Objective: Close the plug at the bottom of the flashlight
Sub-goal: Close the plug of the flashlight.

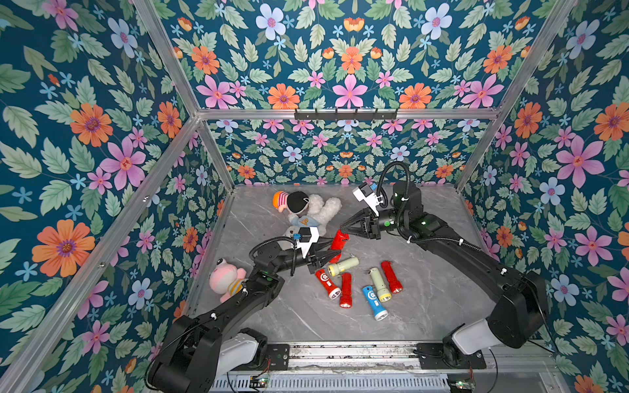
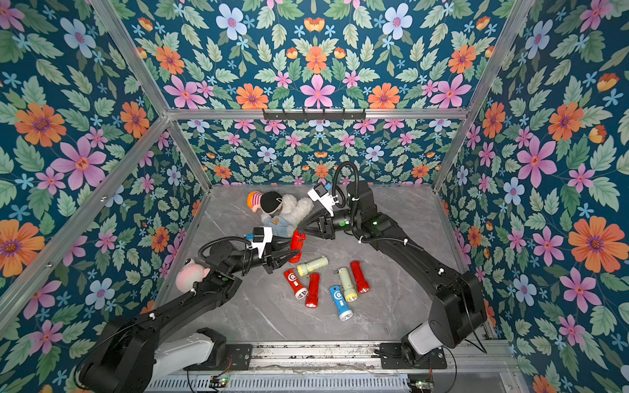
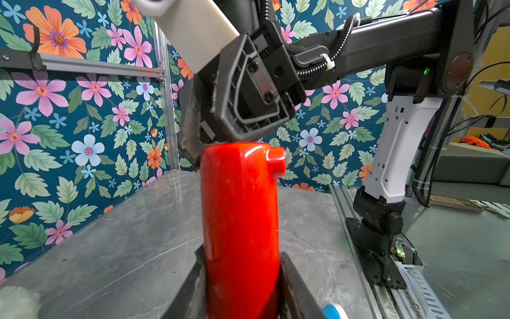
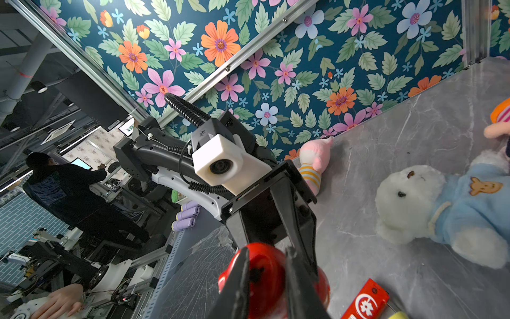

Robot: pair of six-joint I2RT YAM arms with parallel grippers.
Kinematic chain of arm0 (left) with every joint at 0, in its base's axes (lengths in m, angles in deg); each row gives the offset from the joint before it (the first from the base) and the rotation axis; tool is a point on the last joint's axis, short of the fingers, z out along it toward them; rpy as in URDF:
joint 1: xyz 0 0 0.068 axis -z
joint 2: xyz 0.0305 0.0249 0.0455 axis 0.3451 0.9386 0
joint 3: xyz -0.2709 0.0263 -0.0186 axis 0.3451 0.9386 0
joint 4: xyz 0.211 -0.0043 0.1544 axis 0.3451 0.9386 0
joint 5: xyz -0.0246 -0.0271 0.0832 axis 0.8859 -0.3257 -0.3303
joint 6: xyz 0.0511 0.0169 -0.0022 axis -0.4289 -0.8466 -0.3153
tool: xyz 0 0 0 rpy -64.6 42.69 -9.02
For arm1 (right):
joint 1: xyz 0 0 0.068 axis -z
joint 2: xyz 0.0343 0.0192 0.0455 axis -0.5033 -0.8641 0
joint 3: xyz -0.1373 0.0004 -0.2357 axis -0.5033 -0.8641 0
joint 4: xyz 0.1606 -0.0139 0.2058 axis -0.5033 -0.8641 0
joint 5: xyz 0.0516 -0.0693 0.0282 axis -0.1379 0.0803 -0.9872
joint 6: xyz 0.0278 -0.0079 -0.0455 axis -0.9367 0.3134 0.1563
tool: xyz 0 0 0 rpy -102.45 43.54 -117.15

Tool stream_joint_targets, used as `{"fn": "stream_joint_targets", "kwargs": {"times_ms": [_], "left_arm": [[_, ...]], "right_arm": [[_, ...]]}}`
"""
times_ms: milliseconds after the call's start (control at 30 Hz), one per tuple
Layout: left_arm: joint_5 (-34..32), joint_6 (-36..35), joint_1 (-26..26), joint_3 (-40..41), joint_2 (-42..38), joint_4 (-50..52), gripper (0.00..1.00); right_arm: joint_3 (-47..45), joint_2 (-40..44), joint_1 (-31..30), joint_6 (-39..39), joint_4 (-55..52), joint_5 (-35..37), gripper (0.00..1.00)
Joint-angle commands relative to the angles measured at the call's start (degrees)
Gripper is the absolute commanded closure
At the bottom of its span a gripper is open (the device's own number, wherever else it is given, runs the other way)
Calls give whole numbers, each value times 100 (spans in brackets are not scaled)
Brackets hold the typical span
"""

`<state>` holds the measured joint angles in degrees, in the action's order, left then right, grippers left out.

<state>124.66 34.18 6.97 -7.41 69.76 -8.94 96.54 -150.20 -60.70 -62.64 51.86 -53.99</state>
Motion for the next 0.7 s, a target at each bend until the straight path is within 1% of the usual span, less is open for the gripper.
{"fn": "stream_joint_targets", "kwargs": {"times_ms": [0,167,333,433,533,567,667], "left_arm": [[47,-14,0,-44,-66,-593,100],[148,-8,-9,-53,-88,-593,100],[159,-27,-9,-44,-151,-543,100],[164,-65,-17,-31,-208,-455,100],[172,-86,-18,-18,-262,-384,100],[166,-95,-17,-9,-283,-353,100],[169,-133,-17,-9,-321,-290,100]], "right_arm": [[6,-83,-28,7,-176,-41,82],[65,-145,-27,15,-202,52,86],[337,-241,-28,186,-493,99,87],[464,-295,-27,226,-589,130,90],[568,-313,-18,260,-605,312,95],[605,-304,-16,268,-598,420,95],[639,-232,49,219,-418,928,83]]}}
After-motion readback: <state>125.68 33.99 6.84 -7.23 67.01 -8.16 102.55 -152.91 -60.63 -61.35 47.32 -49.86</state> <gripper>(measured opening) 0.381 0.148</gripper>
